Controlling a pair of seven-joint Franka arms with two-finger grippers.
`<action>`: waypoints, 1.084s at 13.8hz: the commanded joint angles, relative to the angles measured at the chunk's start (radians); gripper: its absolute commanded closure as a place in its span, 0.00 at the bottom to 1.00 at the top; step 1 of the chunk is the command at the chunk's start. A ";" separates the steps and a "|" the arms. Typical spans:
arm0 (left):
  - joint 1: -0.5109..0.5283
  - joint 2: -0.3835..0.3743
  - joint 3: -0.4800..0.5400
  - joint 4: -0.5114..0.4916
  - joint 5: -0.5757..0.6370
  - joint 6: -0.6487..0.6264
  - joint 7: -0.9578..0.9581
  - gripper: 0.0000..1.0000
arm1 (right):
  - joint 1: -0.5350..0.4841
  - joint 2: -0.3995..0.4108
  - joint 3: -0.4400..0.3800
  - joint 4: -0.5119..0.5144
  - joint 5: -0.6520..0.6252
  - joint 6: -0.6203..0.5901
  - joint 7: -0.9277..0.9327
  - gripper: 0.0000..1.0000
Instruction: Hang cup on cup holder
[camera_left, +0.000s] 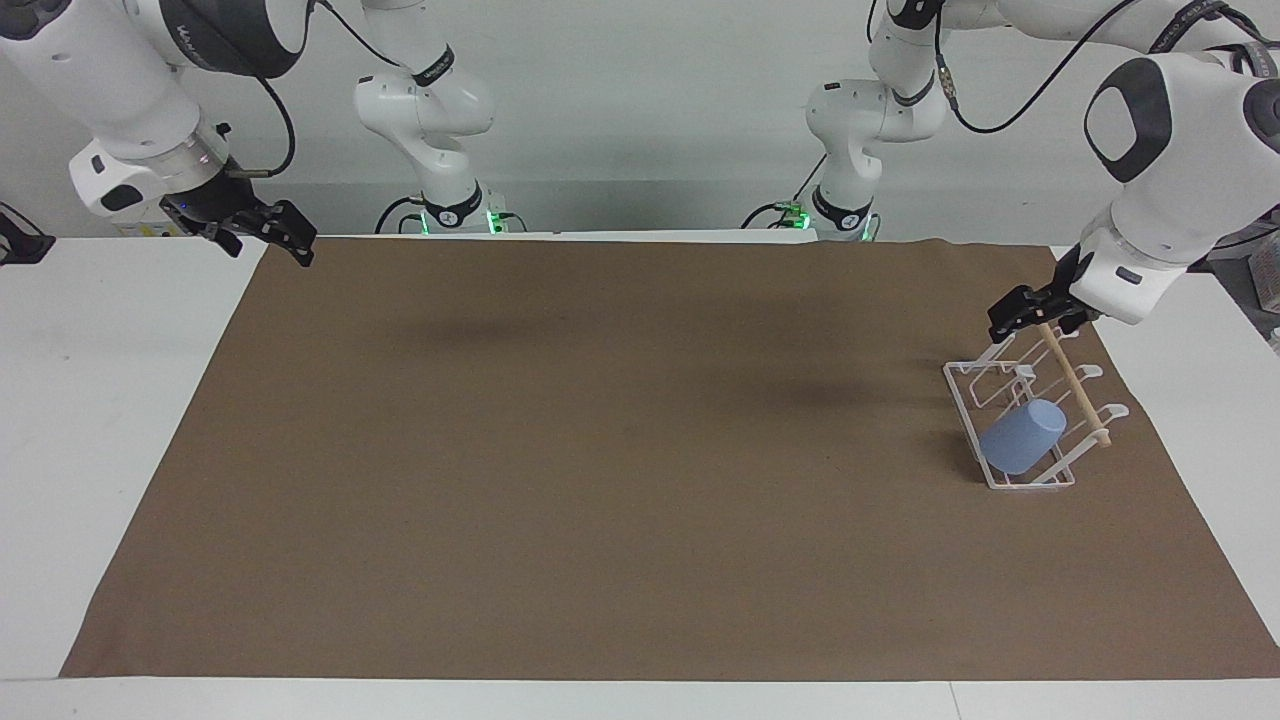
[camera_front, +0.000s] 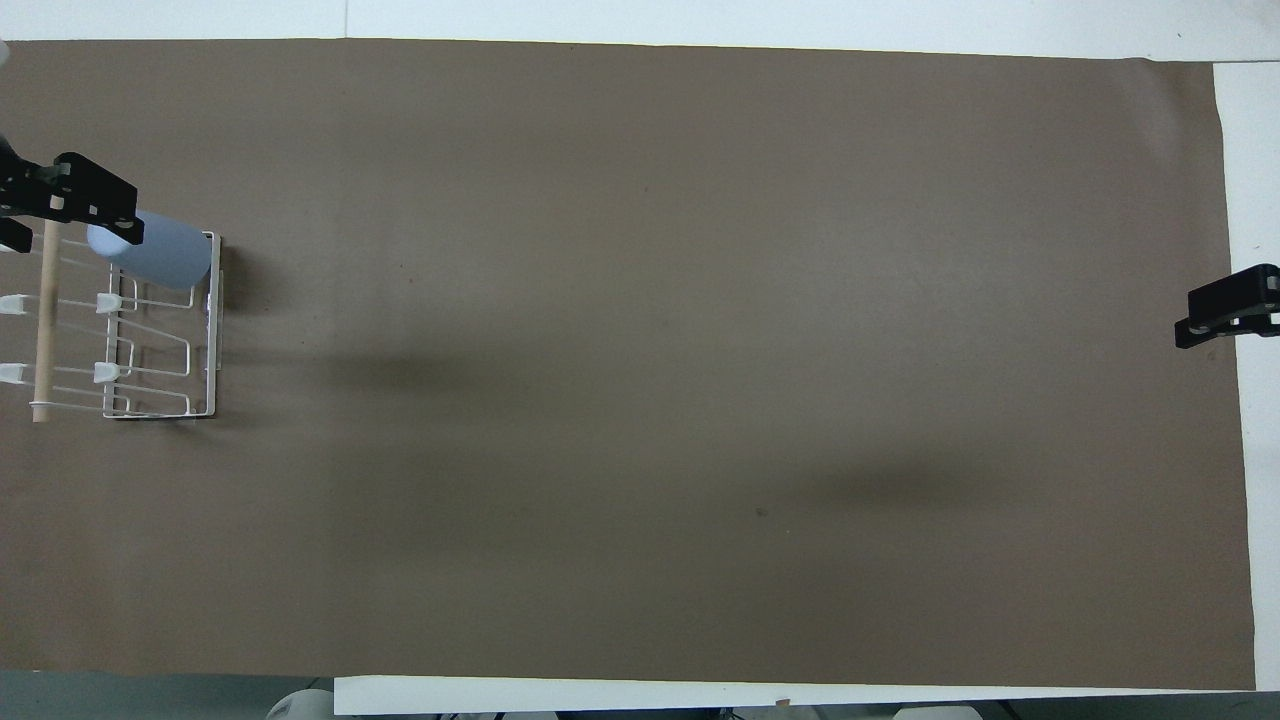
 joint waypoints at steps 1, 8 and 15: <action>-0.012 -0.060 -0.011 0.008 -0.019 -0.008 0.014 0.00 | -0.003 -0.021 0.002 -0.023 -0.008 0.001 -0.019 0.01; -0.001 -0.186 0.002 -0.233 -0.021 0.138 -0.023 0.00 | -0.003 -0.021 0.002 -0.025 -0.008 0.001 -0.019 0.01; -0.003 -0.200 0.003 -0.225 -0.027 0.110 -0.015 0.00 | -0.003 -0.021 0.002 -0.025 -0.008 0.001 -0.021 0.01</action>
